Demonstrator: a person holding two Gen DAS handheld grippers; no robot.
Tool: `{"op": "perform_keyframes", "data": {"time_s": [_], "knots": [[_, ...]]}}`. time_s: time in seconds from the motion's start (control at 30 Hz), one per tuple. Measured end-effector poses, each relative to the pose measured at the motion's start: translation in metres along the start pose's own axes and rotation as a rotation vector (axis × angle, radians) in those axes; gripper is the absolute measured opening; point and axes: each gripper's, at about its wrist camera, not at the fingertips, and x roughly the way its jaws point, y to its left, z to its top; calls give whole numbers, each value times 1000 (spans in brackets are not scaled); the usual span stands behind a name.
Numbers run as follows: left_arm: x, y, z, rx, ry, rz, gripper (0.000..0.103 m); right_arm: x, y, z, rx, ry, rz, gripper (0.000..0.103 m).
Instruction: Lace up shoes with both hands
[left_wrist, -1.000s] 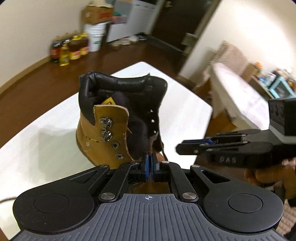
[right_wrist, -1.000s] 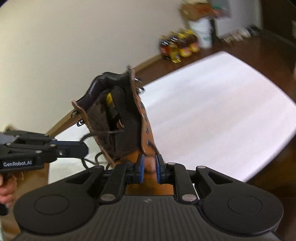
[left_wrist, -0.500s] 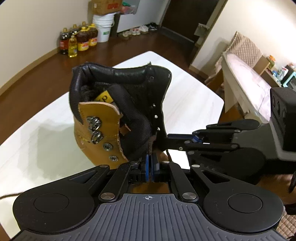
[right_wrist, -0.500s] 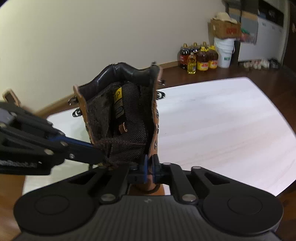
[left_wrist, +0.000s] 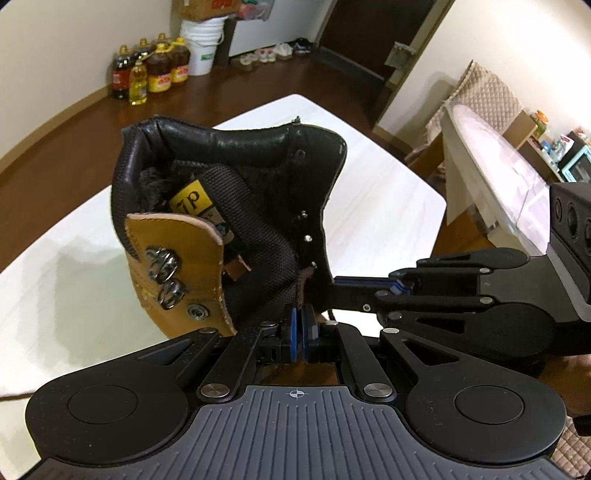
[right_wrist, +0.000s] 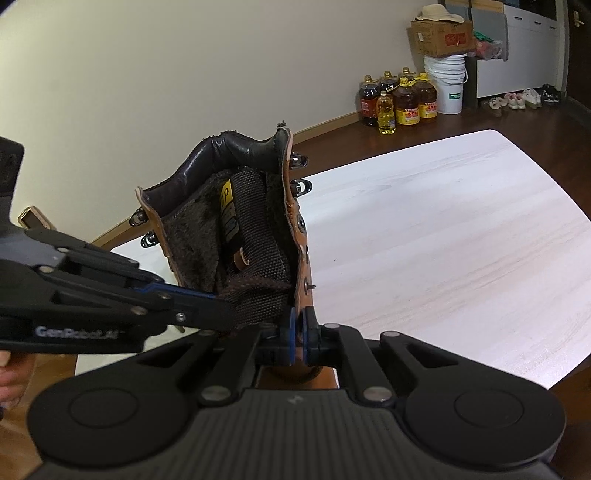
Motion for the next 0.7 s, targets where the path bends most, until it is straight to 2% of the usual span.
{"op": "perform_keyframes", "data": {"time_s": [0.13, 0.2, 0.27, 0.3, 0.37, 0.47, 0.6, 0.7], "knots": [[5, -4, 2, 5, 26, 11, 3, -5, -8, 1, 34, 13, 46, 6], [7, -6, 3, 10, 30, 18, 3, -17, -16, 3, 48, -13, 70, 8], [9, -7, 4, 13, 32, 25, 3, -22, -19, 4, 14, -26, 56, 17], [10, -7, 4, 17, 32, 29, 3, -22, -18, 4, -43, -25, 36, 17], [10, -9, 5, 22, 31, 36, 3, -20, -7, 2, -301, -10, -34, 17], [10, -8, 4, 15, 30, 47, 3, -14, 7, -3, -642, 5, -59, 16], [10, -8, 4, -3, 24, 55, 3, -3, 18, -5, -915, 29, -59, 16], [10, -9, 6, -19, 17, 60, 3, 1, 22, -3, -990, 38, -41, 16]]}}
